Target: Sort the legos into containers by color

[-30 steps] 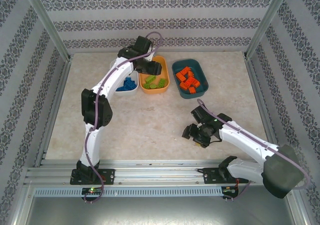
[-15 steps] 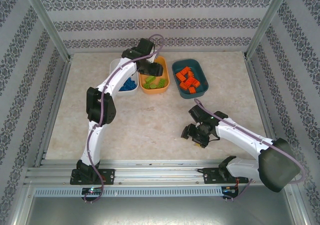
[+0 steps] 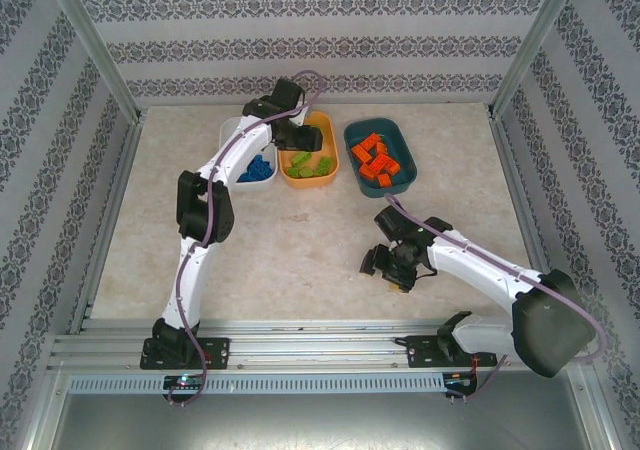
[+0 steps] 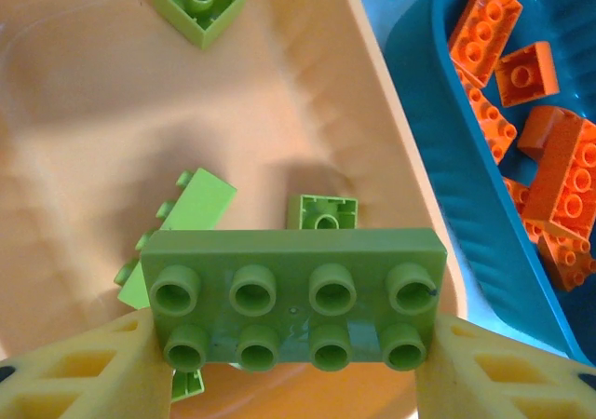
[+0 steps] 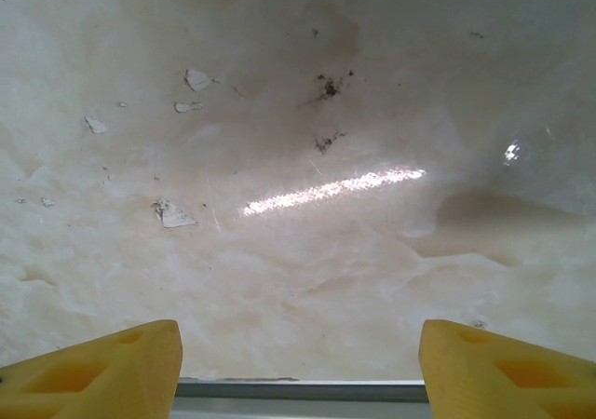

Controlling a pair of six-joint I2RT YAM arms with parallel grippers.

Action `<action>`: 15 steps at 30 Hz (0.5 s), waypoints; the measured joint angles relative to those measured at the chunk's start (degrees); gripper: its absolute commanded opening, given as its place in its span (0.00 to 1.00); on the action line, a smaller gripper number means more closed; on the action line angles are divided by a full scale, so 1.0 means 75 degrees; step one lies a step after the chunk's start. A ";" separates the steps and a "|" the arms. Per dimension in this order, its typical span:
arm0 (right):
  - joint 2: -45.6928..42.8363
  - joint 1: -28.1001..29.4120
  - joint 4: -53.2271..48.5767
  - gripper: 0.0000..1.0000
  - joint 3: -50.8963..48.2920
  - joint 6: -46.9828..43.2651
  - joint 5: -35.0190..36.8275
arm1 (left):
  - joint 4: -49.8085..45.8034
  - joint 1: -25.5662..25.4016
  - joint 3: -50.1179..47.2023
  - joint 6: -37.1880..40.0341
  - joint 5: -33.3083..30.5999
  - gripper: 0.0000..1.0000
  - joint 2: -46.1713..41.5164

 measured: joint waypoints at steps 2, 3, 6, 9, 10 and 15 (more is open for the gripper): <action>0.0061 0.0000 -0.0047 0.69 0.0087 -0.0012 0.0000 | 0.0119 0.0061 0.0143 -0.0079 0.0128 0.62 0.0195; 0.0099 0.0000 -0.0087 0.69 0.0140 -0.0035 0.0000 | 0.0181 0.0102 0.0210 -0.0140 0.0204 0.63 0.0297; 0.0178 0.0000 -0.0187 0.70 0.0259 -0.0061 0.0000 | 0.0350 0.0195 0.0341 -0.0300 0.0399 0.64 0.0548; 0.0201 0.0000 -0.0312 0.70 0.0318 -0.0061 0.0000 | 0.0458 0.0248 0.0455 -0.0446 0.0565 0.64 0.0758; 0.0201 0.0000 -0.0361 0.70 0.0329 -0.0061 0.0000 | 0.0498 0.0259 0.0458 -0.0504 0.0632 0.65 0.0816; 0.0198 0.0000 -0.0560 0.71 0.0341 -0.0055 0.0032 | 0.0673 0.0312 0.0469 -0.0761 0.0868 0.65 0.0918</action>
